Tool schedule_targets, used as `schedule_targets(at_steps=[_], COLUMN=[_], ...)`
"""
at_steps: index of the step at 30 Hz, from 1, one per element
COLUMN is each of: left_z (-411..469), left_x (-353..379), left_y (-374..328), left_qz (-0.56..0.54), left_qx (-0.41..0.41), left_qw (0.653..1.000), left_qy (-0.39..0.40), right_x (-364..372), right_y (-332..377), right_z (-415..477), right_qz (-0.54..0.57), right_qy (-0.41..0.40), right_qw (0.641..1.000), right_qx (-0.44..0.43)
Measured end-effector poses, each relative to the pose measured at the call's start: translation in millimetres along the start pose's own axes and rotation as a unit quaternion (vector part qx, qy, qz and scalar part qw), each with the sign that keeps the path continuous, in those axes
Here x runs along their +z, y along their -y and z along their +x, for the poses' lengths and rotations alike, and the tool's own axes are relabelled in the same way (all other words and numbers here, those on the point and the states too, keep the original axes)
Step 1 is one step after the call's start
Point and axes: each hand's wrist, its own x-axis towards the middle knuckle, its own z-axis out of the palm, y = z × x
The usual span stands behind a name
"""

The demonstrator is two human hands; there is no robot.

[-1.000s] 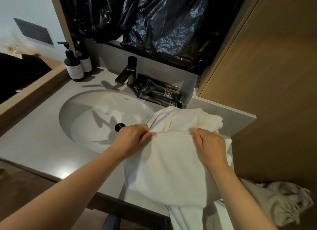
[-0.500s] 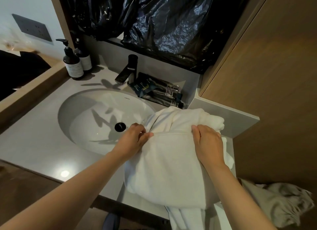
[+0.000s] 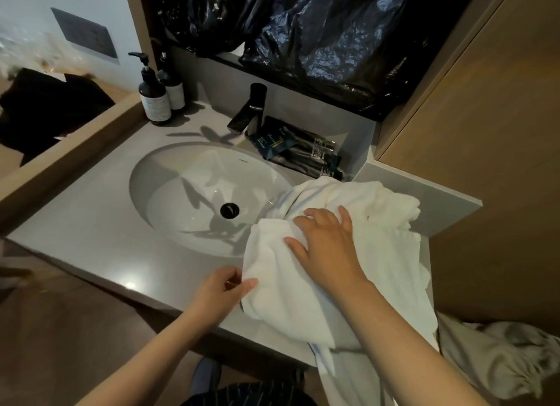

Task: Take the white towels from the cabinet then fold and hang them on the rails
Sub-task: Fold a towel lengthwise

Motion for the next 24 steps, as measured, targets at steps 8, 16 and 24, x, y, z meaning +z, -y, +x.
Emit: schedule_targets(at_steps=[8,16,24], left_z=[-18,-30,-20], left_x=[3,2,-44], left_y=[18,6,-7], left_qz=[-0.076,-0.144,-0.077], left_qx=[-0.056,0.023,0.083], left_qw=[0.995,0.989,0.991], left_qy=[0.01,0.033,0.071], right_x=[-2,-19,-20], right_y=[8,-14,-22], right_z=[21,19,24], right_qz=[-0.045,0.261,0.247], right_qy=[0.023,-0.031,-0.043], right_qw=[0.999,0.965,0.968], right_qx=[0.013,0.014,0.023])
